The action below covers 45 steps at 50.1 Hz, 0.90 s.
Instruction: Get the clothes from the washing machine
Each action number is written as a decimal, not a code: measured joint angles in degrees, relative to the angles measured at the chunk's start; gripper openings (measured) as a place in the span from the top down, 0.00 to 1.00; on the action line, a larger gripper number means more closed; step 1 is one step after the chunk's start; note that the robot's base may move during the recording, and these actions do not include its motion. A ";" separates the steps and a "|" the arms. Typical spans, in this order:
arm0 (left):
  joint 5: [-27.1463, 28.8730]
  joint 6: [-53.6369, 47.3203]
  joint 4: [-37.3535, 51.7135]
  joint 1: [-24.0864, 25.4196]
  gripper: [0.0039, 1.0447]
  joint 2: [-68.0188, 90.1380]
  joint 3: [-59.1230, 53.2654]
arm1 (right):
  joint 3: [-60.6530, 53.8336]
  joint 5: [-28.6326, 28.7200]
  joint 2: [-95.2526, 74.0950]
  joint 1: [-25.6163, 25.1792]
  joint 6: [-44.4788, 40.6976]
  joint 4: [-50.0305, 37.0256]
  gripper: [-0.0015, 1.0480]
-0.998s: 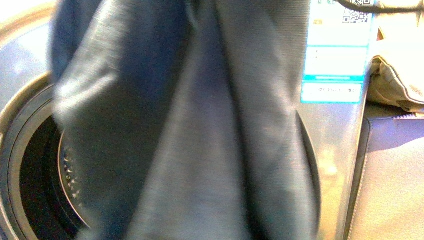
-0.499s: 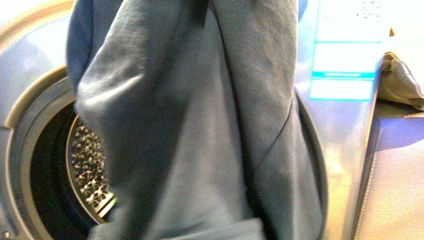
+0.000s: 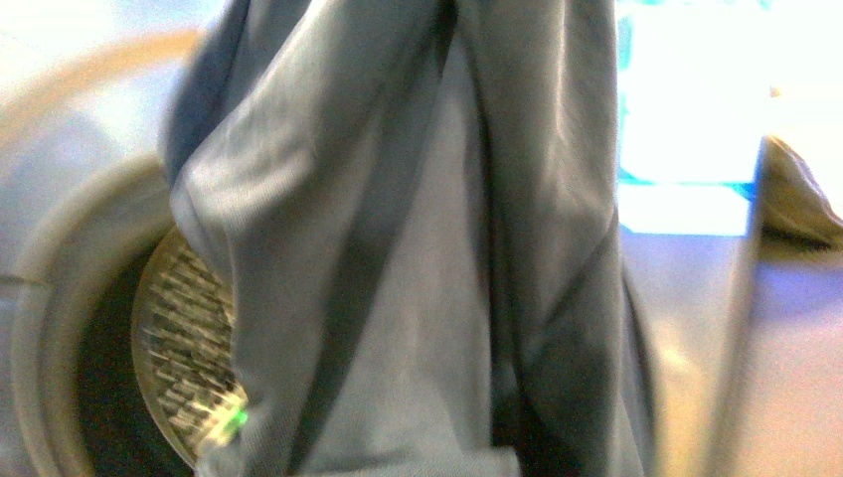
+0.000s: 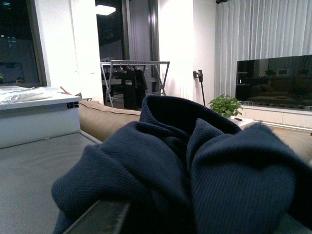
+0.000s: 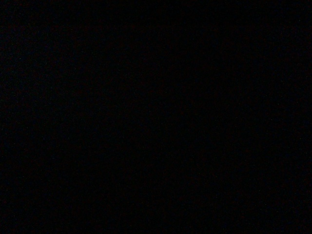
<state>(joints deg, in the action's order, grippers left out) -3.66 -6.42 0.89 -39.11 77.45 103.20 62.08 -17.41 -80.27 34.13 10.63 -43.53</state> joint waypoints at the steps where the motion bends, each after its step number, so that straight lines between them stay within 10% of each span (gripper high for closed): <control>1: 0.00 0.00 0.00 0.00 0.56 0.00 0.00 | -1.40 -0.11 1.29 -0.87 0.85 -0.11 0.63; 15: -0.33 -0.09 0.00 0.00 0.05 -0.07 0.22 | -13.42 4.00 16.96 -10.32 7.43 2.08 0.90; 33: -0.46 -0.28 0.00 0.00 0.06 -0.11 0.26 | -13.33 25.00 31.01 -36.54 16.94 14.08 0.90; 45: -2.01 -0.72 0.00 -0.50 0.06 0.04 0.26 | -9.55 46.86 29.57 -67.63 27.50 10.73 0.90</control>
<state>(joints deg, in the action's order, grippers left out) -5.67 -7.14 0.89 -39.62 77.49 103.46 52.53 29.45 -50.70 -33.50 38.13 -32.80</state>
